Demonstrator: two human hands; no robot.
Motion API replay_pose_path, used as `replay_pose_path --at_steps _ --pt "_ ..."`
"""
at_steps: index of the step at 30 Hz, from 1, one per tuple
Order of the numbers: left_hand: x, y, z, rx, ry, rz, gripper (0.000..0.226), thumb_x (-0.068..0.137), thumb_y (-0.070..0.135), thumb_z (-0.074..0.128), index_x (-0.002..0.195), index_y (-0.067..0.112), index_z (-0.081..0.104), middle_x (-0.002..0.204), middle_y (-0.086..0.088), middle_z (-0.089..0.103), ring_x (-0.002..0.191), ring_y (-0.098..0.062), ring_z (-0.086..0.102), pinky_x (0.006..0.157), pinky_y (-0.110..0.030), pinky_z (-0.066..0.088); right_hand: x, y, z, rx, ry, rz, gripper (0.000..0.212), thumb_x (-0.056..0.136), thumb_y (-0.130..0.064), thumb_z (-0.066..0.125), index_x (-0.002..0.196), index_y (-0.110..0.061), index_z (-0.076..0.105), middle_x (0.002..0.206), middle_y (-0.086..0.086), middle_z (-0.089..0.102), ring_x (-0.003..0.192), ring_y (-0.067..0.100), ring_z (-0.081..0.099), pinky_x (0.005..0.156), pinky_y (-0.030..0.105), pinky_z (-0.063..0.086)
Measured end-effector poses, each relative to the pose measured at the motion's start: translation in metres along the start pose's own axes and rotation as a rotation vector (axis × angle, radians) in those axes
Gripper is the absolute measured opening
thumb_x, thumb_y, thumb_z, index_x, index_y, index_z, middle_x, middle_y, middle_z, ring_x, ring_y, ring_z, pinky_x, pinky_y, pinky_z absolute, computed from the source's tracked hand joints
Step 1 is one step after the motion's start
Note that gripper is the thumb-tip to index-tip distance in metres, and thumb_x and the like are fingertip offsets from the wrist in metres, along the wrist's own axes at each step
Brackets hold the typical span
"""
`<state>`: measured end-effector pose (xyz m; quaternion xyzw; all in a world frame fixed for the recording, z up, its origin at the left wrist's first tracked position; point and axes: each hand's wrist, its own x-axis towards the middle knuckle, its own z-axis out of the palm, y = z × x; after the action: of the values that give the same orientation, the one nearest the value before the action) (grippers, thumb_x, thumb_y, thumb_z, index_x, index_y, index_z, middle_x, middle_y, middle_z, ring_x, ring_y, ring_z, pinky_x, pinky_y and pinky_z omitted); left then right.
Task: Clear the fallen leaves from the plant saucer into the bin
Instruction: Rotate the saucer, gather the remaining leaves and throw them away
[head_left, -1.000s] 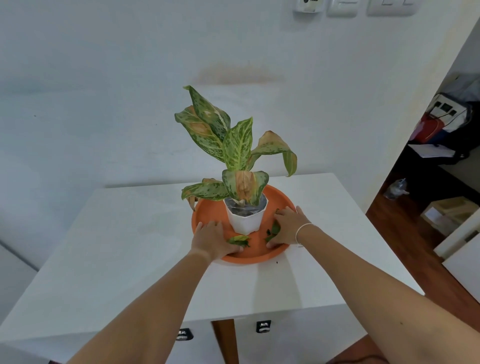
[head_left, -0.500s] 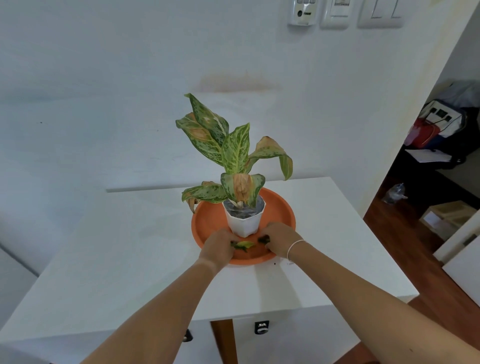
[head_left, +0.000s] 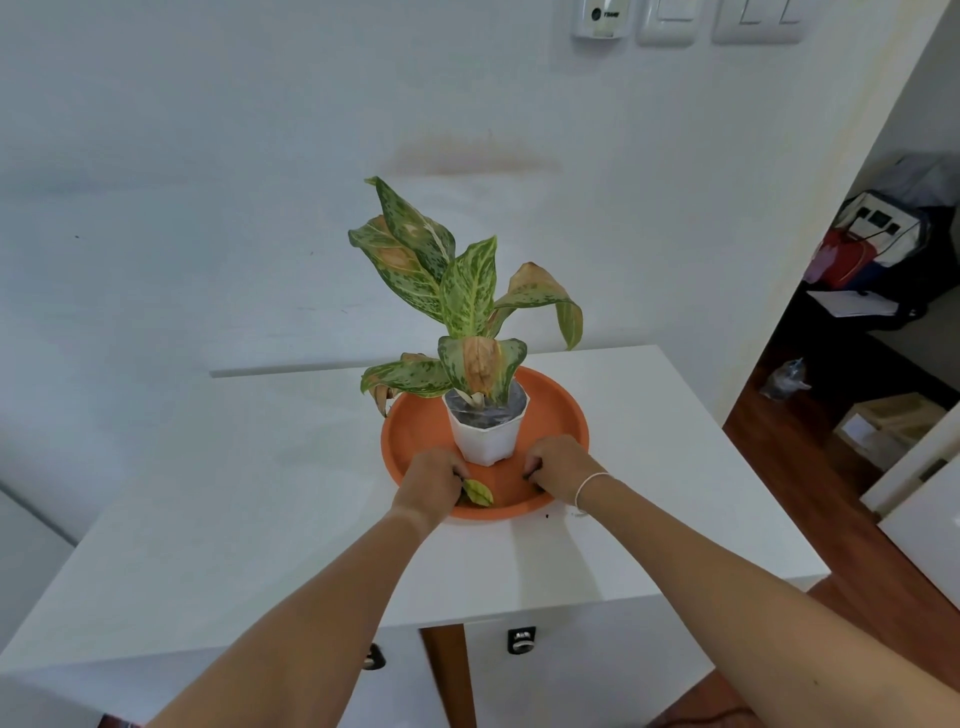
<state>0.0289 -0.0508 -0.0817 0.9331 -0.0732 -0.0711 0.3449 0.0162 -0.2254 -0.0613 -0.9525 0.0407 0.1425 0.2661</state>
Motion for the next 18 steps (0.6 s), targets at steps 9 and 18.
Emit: replay_pose_path --at_steps 9,18 --pt "0.001 0.003 -0.01 -0.225 0.082 -0.138 0.03 0.084 -0.004 0.047 0.095 0.003 0.075 0.099 -0.013 0.071 0.084 -0.018 0.056 0.062 -0.019 0.042 -0.001 0.011 -0.011 0.507 0.174 0.135 0.012 0.079 -0.001 0.069 0.072 -0.011 0.068 0.076 0.0 0.061 0.085 0.016 0.054 0.065 0.015 0.042" --pt "-0.005 0.005 -0.016 -0.656 0.022 -0.28 0.025 0.088 -0.004 0.046 0.094 0.001 0.07 0.075 -0.003 0.06 0.068 -0.012 0.054 0.064 -0.018 0.046 -0.009 0.007 -0.016 1.497 0.064 0.259 0.02 0.091 0.012 0.047 0.076 0.002 0.056 0.078 0.016 0.055 0.068 0.023 0.055 0.043 0.018 0.054"
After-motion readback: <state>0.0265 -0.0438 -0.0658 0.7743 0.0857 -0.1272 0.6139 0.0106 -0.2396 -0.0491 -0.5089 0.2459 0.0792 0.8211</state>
